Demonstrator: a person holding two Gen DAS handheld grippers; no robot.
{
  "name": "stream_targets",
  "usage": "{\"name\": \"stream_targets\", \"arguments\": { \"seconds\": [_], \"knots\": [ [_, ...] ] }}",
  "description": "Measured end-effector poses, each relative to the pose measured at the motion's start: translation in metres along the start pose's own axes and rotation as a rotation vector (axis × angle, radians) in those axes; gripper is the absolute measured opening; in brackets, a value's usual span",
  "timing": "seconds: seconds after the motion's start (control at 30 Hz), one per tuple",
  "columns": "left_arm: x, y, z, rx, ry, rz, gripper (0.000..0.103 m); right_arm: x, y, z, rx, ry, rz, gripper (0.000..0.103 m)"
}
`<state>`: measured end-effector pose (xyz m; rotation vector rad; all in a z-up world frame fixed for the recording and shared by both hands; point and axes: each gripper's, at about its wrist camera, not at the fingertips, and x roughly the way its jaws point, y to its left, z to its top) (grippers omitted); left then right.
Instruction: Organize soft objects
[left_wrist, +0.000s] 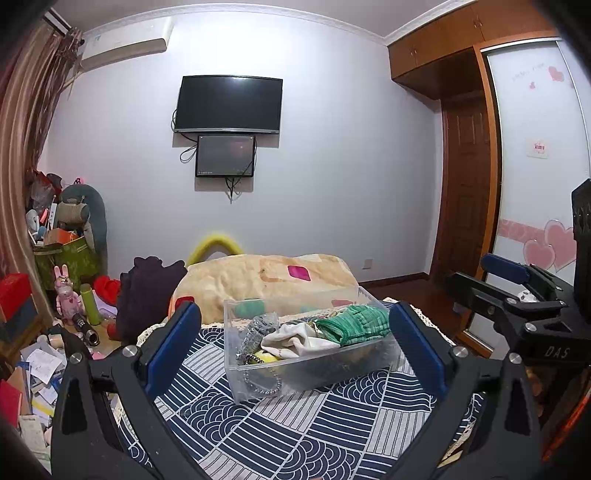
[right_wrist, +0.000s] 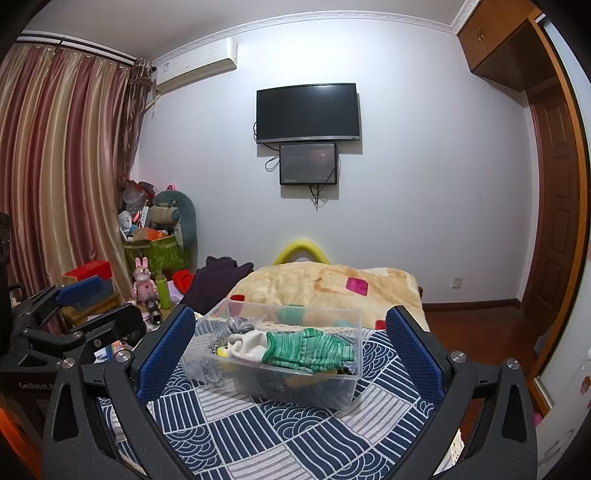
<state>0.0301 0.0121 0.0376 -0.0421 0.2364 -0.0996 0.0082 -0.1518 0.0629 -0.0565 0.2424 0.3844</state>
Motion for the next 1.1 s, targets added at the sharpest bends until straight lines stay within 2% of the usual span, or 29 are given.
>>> {"name": "stream_targets", "arguments": {
  "seconds": [1.1],
  "knots": [
    [0.0008, 0.0010, 0.0003, -0.015, 0.020, -0.015, 0.103, 0.0010, 0.0026, -0.0019, 0.003, 0.018, 0.009, 0.103]
  ]
}}
